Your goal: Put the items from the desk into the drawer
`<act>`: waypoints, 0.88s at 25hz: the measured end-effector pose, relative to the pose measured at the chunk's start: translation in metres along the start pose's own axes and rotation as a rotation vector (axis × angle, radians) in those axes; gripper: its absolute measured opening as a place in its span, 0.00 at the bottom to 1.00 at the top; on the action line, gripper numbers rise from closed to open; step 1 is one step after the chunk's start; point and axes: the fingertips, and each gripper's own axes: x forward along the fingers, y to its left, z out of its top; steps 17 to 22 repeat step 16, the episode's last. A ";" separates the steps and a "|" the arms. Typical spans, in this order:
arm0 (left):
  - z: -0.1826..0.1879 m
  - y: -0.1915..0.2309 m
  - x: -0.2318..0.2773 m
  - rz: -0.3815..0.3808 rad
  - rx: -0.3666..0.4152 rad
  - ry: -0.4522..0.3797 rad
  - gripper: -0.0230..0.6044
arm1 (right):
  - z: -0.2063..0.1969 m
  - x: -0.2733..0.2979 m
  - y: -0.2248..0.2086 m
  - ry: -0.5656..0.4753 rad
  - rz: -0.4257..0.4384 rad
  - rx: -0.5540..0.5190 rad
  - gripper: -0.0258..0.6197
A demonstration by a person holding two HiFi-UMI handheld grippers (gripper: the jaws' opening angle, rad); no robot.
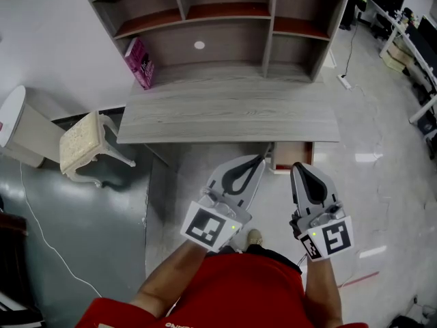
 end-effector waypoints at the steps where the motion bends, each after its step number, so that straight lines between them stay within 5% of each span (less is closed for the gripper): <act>1: 0.000 0.000 0.000 -0.005 0.000 -0.001 0.05 | 0.000 0.000 0.000 0.000 -0.004 -0.001 0.04; 22: 0.002 -0.004 0.001 -0.060 0.012 -0.002 0.05 | 0.001 -0.001 0.004 0.001 -0.027 -0.002 0.04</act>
